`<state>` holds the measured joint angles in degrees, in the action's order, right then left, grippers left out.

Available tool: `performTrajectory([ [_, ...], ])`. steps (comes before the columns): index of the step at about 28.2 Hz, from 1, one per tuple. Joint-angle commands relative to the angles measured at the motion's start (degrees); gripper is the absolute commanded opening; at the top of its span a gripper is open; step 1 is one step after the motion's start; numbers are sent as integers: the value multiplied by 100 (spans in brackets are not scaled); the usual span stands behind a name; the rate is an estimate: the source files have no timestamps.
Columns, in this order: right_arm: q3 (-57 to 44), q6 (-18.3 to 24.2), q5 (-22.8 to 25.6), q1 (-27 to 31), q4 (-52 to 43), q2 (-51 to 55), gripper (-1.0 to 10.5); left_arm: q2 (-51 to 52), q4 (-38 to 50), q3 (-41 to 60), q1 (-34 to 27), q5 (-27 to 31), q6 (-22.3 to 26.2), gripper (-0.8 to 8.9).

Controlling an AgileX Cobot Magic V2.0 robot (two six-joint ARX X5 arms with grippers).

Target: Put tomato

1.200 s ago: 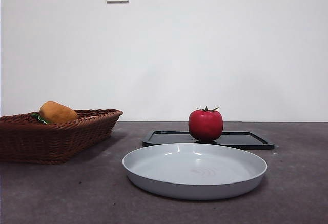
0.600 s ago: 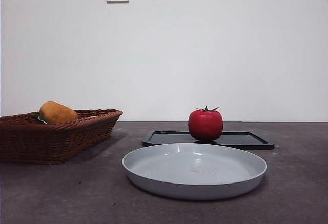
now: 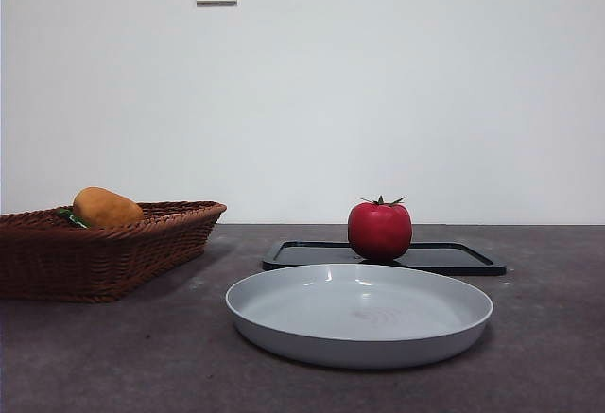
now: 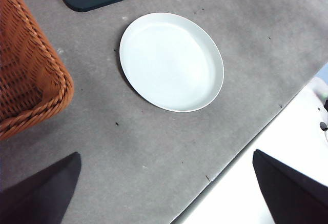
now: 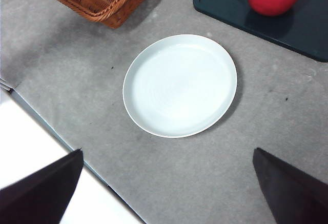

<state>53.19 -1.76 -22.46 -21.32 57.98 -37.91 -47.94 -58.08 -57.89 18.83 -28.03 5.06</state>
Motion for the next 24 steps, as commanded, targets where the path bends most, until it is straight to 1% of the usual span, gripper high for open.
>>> performTrajectory([
  [1, 26, -39, -15, -31, -48, -22, 543, -33, 50, -96, 22, -31, 68, 561],
  [4, 26, -39, -15, -31, -46, -22, 541, -33, 48, -96, 22, -31, 68, 557],
  [5, 26, -39, -17, -31, -46, -22, 523, -33, 48, -96, 22, -31, 68, 548],
  [6, 26, -39, -15, -31, -46, -22, 479, -33, 46, -96, 22, -31, 68, 517],
  [7, 26, -39, -15, -31, -44, -22, 420, -33, 46, -96, 22, -31, 68, 473],
  [9, 26, -39, -17, -31, -44, -22, 269, -33, 46, -96, 22, -31, 68, 347],
  [10, 26, -39, -15, -31, -46, -20, 215, -33, 46, -96, 22, -31, 68, 288],
  [12, 26, -39, -15, -31, -46, -22, 135, -33, 46, -96, 22, -31, 68, 172],
  [15, 26, -39, -17, -31, -46, -22, 29, -33, 46, -96, 22, -31, 68, 45],
  [16, 26, -35, -20, -31, -46, -22, 9, -33, 46, -96, 22, -31, 68, 3],
  [24, 26, -52, -4, -31, -79, -17, 9, -33, 50, -96, 22, -31, 68, 7],
])
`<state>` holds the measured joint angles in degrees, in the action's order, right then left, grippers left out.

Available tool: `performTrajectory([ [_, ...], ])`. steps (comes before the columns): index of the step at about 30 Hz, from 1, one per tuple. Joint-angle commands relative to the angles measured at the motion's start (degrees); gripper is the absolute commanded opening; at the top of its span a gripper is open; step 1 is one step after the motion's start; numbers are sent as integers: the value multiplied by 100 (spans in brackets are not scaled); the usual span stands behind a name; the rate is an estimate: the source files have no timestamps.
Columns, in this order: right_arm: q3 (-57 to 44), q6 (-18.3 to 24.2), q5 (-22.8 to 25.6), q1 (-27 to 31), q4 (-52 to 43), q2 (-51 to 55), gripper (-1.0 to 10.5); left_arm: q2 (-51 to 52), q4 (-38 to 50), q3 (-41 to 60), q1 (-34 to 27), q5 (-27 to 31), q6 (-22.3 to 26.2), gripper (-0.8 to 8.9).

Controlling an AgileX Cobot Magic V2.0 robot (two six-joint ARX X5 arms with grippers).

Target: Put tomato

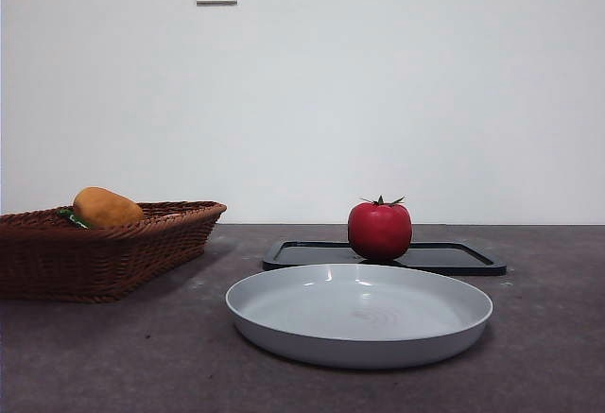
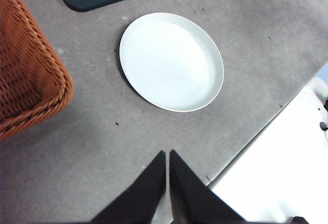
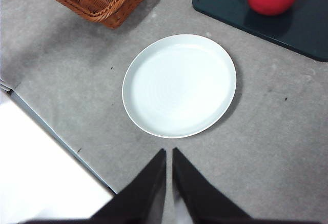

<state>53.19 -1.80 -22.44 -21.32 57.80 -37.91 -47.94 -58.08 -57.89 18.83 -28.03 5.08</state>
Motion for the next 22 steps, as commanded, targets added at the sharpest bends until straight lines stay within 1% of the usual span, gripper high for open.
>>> performTrajectory([
  [1, 26, -46, -7, -31, -74, -15, 9, -33, 50, -96, 22, -31, 66, 7],
  [22, 28, -46, -7, -31, -225, -17, 9, -33, 94, -96, 22, -28, 70, 7],
])
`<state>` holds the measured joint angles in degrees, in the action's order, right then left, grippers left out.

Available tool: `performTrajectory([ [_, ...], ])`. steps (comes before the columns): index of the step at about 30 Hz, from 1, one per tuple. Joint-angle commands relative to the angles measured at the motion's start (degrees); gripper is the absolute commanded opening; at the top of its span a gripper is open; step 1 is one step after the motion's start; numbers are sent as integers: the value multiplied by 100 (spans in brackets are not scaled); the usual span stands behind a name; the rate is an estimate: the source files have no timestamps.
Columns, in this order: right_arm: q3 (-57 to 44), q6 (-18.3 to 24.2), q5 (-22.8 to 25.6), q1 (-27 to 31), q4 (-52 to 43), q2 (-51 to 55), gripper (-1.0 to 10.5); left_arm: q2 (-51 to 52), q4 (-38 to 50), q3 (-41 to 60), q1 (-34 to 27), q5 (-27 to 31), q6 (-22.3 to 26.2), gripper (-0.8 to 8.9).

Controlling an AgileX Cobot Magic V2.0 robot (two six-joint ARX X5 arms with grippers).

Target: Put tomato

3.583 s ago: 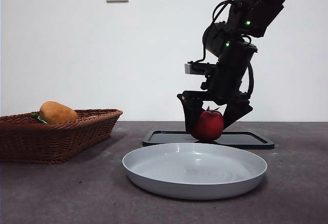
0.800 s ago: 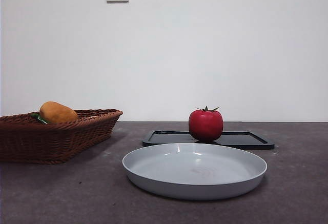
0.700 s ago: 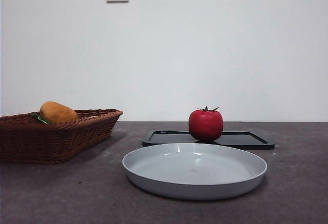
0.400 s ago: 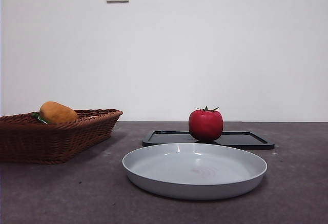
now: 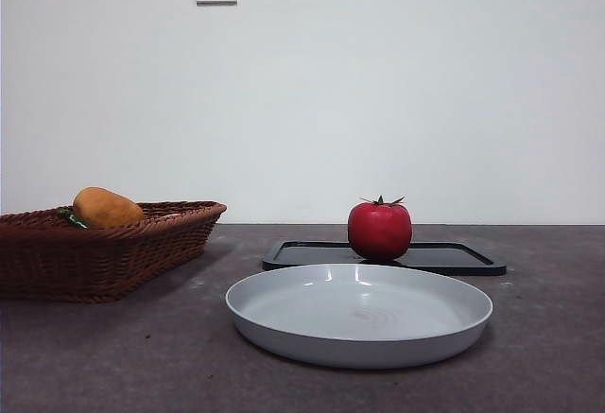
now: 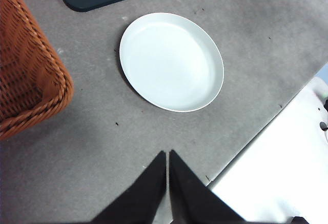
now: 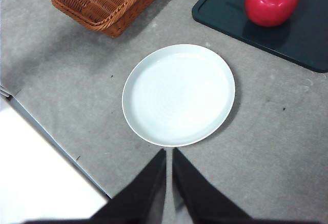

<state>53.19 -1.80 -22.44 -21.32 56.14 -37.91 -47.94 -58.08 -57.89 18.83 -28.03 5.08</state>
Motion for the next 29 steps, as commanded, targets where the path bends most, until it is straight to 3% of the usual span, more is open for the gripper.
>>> performTrajectory([
  [1, 28, -46, -9, -31, -59, -15, 9, -28, 146, -96, 22, -20, 125, 7],
  [4, 28, -46, -7, -31, -59, -17, 9, 173, 494, -90, -70, 125, 546, 7],
  [11, 28, -46, -7, -31, -59, -17, 9, 1095, 2763, 195, -968, 402, 962, 7],
  [17, 28, -46, -9, -31, -59, -15, 9, 2009, 4511, 1274, -1602, 1641, 968, 7],
  [22, 28, -46, -7, -31, -59, -17, 9, 2706, 5145, 2380, -1816, 2306, 966, 7],
  [29, 28, -46, -9, -31, -59, -15, 9, 3604, 5342, 3971, -1893, 2378, 933, 7],
])
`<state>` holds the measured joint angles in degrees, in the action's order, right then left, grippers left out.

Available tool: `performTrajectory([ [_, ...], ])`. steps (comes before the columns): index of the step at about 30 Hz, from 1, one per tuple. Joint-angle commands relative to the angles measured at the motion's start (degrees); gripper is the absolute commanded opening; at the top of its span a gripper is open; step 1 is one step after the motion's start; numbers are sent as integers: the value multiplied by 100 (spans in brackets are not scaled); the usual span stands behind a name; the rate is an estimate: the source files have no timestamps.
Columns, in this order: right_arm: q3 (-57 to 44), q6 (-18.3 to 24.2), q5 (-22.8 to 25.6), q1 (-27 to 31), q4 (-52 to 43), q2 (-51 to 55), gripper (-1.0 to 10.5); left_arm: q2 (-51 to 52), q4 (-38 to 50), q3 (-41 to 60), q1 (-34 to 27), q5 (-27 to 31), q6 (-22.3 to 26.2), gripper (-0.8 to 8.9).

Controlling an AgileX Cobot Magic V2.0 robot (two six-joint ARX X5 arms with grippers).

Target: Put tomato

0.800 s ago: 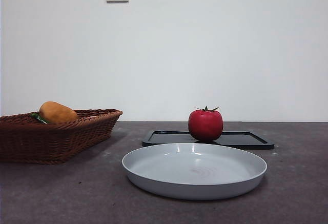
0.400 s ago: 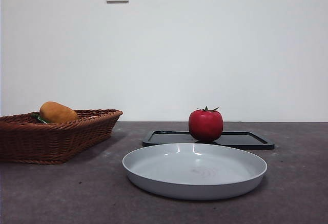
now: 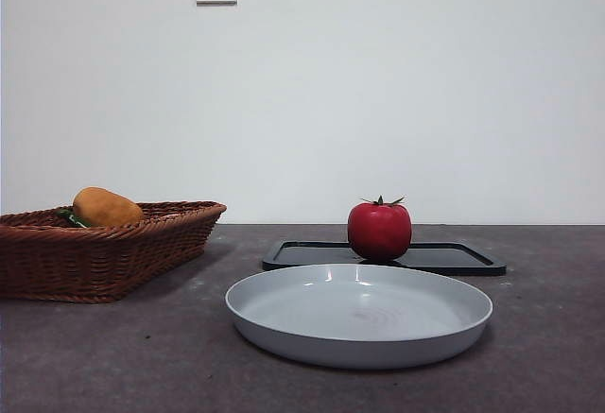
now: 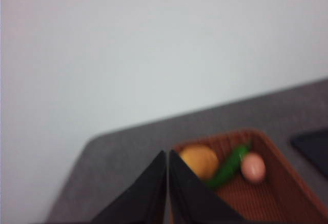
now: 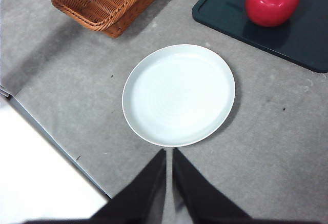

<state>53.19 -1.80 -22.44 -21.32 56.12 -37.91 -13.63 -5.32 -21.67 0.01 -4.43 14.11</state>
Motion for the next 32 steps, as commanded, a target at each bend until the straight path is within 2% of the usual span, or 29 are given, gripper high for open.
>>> performTrajectory([
  [1, 28, -46, -9, -31, -57, -15, 9, 275, 70, 540, -11, 17, -2, 7],
  [6, 28, -46, -7, -28, -57, -17, 9, 789, 57, 1392, -11, 15, -166, 7],
  [12, 28, -46, -9, -31, -57, -15, 9, 1196, -2, 1884, -11, 17, -232, 7],
  [21, 28, -46, -7, -31, -59, -15, 9, 1346, -542, 2100, -11, 17, -354, 7],
  [28, 28, -46, -7, -31, -59, -15, 9, 1346, -533, 2100, -11, 20, -726, 7],
  [32, 28, -46, -9, -31, -59, -15, 9, 1344, -535, 2098, -11, 20, -732, 7],
])
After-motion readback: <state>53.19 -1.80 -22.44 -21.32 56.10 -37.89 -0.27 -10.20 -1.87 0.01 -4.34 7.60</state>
